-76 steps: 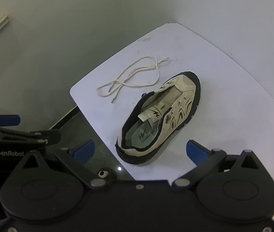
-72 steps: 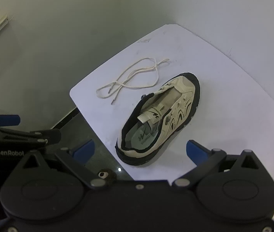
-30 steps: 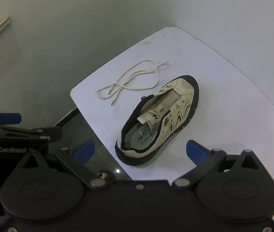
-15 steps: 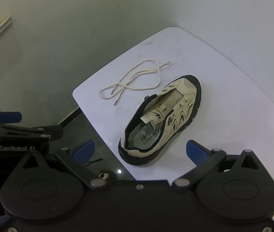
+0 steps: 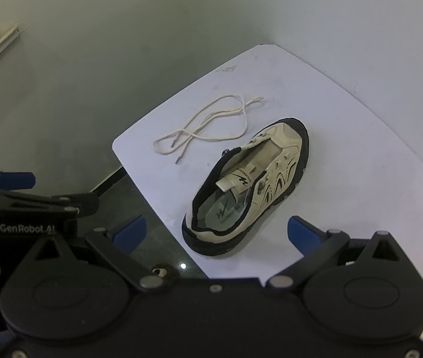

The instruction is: Lace up shoes with both hands

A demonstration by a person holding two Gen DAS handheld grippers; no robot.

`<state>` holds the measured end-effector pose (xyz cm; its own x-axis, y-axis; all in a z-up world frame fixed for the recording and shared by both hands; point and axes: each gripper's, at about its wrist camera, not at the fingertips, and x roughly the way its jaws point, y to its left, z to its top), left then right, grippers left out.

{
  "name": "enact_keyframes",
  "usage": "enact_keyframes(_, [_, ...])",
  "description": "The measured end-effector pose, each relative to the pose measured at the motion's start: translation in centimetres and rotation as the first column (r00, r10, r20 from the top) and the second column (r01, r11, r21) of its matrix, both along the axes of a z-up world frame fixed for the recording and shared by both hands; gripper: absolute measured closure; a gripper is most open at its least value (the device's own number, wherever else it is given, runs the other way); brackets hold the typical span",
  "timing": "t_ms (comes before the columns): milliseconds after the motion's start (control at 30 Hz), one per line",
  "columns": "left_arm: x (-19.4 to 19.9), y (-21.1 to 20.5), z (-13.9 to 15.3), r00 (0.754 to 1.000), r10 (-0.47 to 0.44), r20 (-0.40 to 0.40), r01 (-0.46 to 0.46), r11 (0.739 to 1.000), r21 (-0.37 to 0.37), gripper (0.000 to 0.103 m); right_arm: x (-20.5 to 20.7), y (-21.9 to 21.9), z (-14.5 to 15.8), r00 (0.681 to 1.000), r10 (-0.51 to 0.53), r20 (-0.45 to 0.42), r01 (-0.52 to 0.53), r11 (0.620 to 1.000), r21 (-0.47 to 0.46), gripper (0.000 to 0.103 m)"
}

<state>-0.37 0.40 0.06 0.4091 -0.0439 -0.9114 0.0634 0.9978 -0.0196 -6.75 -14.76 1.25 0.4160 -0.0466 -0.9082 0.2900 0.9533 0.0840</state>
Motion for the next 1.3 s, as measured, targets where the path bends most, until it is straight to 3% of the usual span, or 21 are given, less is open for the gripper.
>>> enact_keyframes(767, [0.1,-0.1,0.6,1.000,-0.014,0.014,0.013,1.000,0.014,0.000,0.1,0.0,0.4,1.000,0.015,0.003,-0.015,1.000,-0.003,0.001])
enact_keyframes(1300, [0.6,1.5,1.1,0.998,0.032,0.058,-0.028,0.998,-0.057,0.000,0.1,0.0,0.7,1.000,0.019,0.013,-0.019,1.000,-0.001,0.001])
